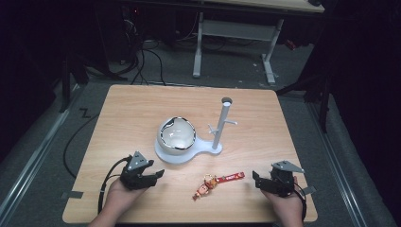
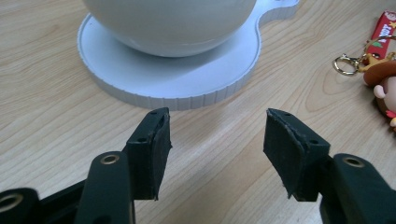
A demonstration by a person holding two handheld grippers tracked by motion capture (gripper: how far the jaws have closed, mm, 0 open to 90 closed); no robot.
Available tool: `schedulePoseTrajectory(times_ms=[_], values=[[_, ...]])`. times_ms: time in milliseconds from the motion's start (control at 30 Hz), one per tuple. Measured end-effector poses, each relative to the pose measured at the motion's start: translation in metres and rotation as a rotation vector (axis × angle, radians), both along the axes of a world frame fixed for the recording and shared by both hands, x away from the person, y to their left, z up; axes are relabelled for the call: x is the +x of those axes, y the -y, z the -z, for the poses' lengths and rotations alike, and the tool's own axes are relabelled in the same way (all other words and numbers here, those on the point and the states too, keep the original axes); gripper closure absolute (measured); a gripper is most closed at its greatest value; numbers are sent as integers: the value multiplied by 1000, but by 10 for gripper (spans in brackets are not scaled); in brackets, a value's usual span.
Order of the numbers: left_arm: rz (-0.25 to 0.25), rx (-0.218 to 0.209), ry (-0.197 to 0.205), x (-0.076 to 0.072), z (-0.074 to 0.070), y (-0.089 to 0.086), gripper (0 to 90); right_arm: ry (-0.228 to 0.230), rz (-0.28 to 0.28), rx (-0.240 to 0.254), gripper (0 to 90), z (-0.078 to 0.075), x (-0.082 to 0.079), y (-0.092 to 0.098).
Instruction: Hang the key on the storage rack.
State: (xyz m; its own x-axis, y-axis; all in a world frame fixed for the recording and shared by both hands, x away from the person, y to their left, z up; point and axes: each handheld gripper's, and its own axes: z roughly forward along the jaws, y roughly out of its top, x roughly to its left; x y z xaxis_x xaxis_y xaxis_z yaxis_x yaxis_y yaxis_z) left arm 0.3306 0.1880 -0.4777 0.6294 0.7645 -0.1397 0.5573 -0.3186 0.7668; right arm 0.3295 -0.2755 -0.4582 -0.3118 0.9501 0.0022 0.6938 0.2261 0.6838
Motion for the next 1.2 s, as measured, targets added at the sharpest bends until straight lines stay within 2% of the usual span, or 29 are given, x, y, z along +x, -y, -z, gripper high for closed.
schedulePoseTrajectory(times_ms=[33,67,100,233,467,600,633,667,700,800,833,1000,1033,1133,1167,1200], values=[[5,4,1,0,0,1,416,-8,-6,20,148,0,0,2],[5,4,1,0,0,1,417,-8,-6,20,148,0,0,2],[6,4,-2,1,1,2,418,-21,-30,58,149,0,-1,3],[6,6,-2,1,1,1,419,-25,-38,66,149,-1,-2,2],[3,9,-3,-1,1,-2,419,-28,-108,56,153,-4,-4,-11],[-2,7,-1,-2,0,-4,420,-44,-149,62,174,-4,-4,-18],[-2,2,6,-3,-1,-5,420,-46,-188,61,217,-5,-5,-22],[-2,2,6,-3,-1,-5,420,-46,-188,61,217,-5,-5,-22],[0,11,3,-2,0,-6,420,-49,-220,38,230,-4,-3,-30],[-7,10,-4,-1,1,-7,421,-52,-250,16,259,-3,-1,-36],[-6,14,-5,-2,1,-8,421,-65,-288,7,264,-1,3,-45],[-6,18,-5,-4,1,-8,421,-109,-333,-6,216,5,16,-59],[-6,17,-6,-5,1,-9,422,-124,-359,-24,190,7,21,-62],[-6,14,-5,-7,1,-9,423,-134,-366,-23,180,9,25,-62],[-4,14,-2,-7,0,-9,422,-160,-381,-15,177,13,27,-61],[-4,14,-2,-7,0,-9,422,-160,-381,-15,177,13,27,-61]])
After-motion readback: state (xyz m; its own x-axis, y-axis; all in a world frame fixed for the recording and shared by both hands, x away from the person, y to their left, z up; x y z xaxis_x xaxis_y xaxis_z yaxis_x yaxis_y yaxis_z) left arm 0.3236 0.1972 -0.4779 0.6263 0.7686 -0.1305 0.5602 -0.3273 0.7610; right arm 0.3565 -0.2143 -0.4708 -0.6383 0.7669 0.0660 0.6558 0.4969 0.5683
